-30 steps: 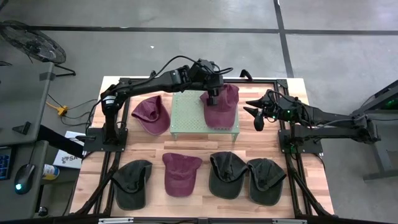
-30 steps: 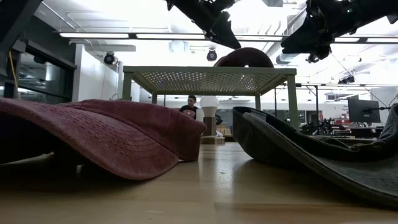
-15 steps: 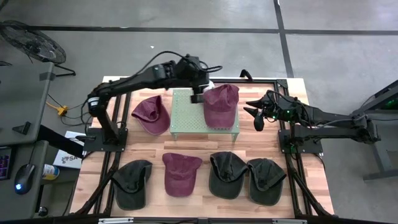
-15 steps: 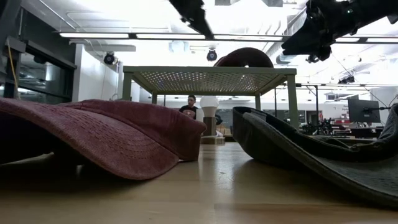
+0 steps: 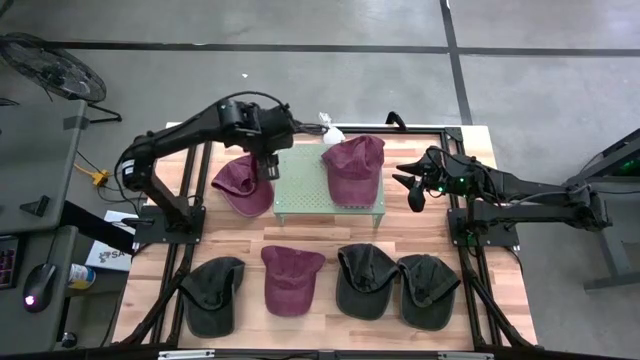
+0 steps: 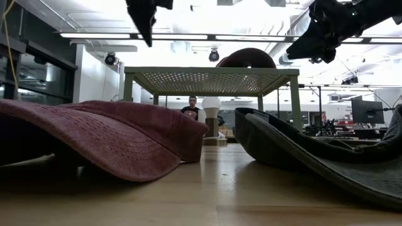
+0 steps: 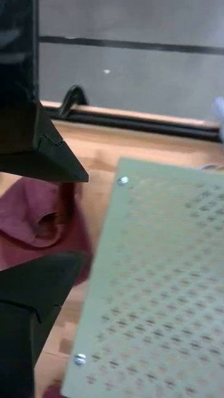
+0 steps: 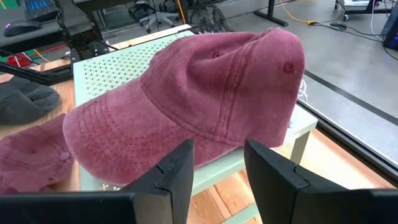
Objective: Pick & Place hat
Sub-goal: Put the right black cap on the shelf
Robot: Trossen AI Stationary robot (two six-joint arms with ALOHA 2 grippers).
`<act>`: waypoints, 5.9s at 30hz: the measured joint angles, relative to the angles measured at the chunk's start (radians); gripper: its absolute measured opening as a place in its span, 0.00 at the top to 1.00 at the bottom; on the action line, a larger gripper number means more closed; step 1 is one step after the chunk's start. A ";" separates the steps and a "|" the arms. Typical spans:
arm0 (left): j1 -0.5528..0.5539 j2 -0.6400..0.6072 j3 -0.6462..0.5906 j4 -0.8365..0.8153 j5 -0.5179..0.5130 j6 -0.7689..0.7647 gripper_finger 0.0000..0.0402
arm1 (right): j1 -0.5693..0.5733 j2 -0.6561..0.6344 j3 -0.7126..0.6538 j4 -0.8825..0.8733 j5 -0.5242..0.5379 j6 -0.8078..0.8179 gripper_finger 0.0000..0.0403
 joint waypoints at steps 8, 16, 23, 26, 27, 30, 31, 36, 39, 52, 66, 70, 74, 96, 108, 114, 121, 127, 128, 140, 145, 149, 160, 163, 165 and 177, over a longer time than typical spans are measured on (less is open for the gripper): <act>0.000 -0.073 -0.195 0.089 0.010 -0.027 0.54 | 0.000 0.000 0.000 -0.049 -0.010 0.022 0.67; 0.000 -0.183 -0.410 0.221 0.029 -0.060 0.54 | 0.000 -0.001 0.003 -0.194 -0.130 0.118 0.67; 0.000 -0.260 -0.491 0.294 0.031 -0.075 0.54 | 0.000 -0.002 0.055 -0.407 -0.267 0.314 0.67; 0.000 -0.296 -0.521 0.356 0.031 -0.077 0.54 | 0.009 -0.002 0.073 -0.500 -0.313 0.418 0.67; 0.000 -0.306 -0.536 0.388 0.030 -0.075 0.54 | 0.018 -0.002 0.076 -0.528 -0.322 0.453 0.67; 0.000 -0.330 -0.583 0.479 0.031 -0.057 0.54 | 0.060 0.001 0.076 -0.585 -0.367 0.556 0.67; 0.000 -0.337 -0.600 0.505 0.031 -0.051 0.54 | 0.080 0.002 0.076 -0.600 -0.378 0.592 0.67; 0.000 -0.366 -0.676 0.621 0.031 -0.044 0.54 | 0.231 0.002 0.076 -0.599 -0.378 0.776 0.67; 0.000 -0.372 -0.710 0.685 0.038 -0.044 0.54 | 0.346 0.007 0.076 -0.595 -0.337 0.901 0.67; -0.001 -0.402 -0.743 0.724 0.091 -0.017 0.54 | 0.776 0.268 0.075 -0.385 -0.150 1.226 0.67; 0.000 -0.610 -0.743 0.706 0.059 -0.059 0.54 | 0.867 0.388 0.134 -0.358 -0.135 1.259 0.67; 0.000 -0.652 -0.743 0.697 0.050 -0.060 0.54 | 0.894 0.445 0.207 -0.359 -0.077 1.216 0.67; 0.000 -0.689 -0.743 0.662 0.043 -0.062 0.54 | 0.913 0.550 0.287 -0.378 -0.062 1.193 0.67; 0.000 -0.719 -0.743 0.571 0.090 -0.157 0.54 | 0.931 0.928 0.545 -0.553 -0.086 1.337 0.67; 0.000 -0.719 -0.743 0.571 0.140 -0.162 0.54 | 0.931 0.930 0.545 -0.742 -0.146 1.431 0.67; 0.000 -0.719 -0.743 0.571 0.140 -0.160 0.54 | 0.931 0.930 0.545 -0.731 -0.135 1.432 0.67; 0.000 -0.719 -0.743 0.566 0.140 -0.157 0.54 | 0.922 0.930 0.545 -0.732 -0.129 1.354 0.66; 0.000 -0.719 -0.743 0.532 0.139 -0.157 0.54 | 0.921 0.930 0.545 -0.729 -0.138 1.335 0.60; 0.000 -0.719 -0.743 0.525 0.139 -0.157 0.54 | 0.921 0.930 0.545 -0.729 -0.138 1.335 0.57; 0.000 -0.719 -0.743 0.484 0.138 -0.157 0.54 | 0.865 0.932 0.535 -0.691 -0.163 1.403 0.30; 0.000 -0.719 -0.743 0.463 0.136 -0.157 0.54 | 0.855 0.957 0.535 -0.707 -0.207 1.434 0.30; 0.000 -0.719 -0.743 0.455 0.135 -0.157 0.54 | 0.855 0.982 0.535 -0.695 -0.214 1.441 0.32; 0.000 -0.719 -0.743 0.451 0.134 -0.157 0.54 | 0.855 1.042 0.535 -0.695 -0.272 1.460 0.32; 0.000 -0.719 -0.743 0.451 0.134 -0.157 0.54 | 0.855 1.042 0.535 -0.695 -0.286 1.460 0.37; 0.000 -0.719 -0.743 0.451 0.134 -0.157 0.54 | 0.855 1.042 0.535 -0.694 -0.299 1.458 0.42; 0.000 -0.719 -0.743 0.452 0.135 -0.158 0.54 | 0.856 1.042 0.536 -0.698 -0.330 1.426 0.87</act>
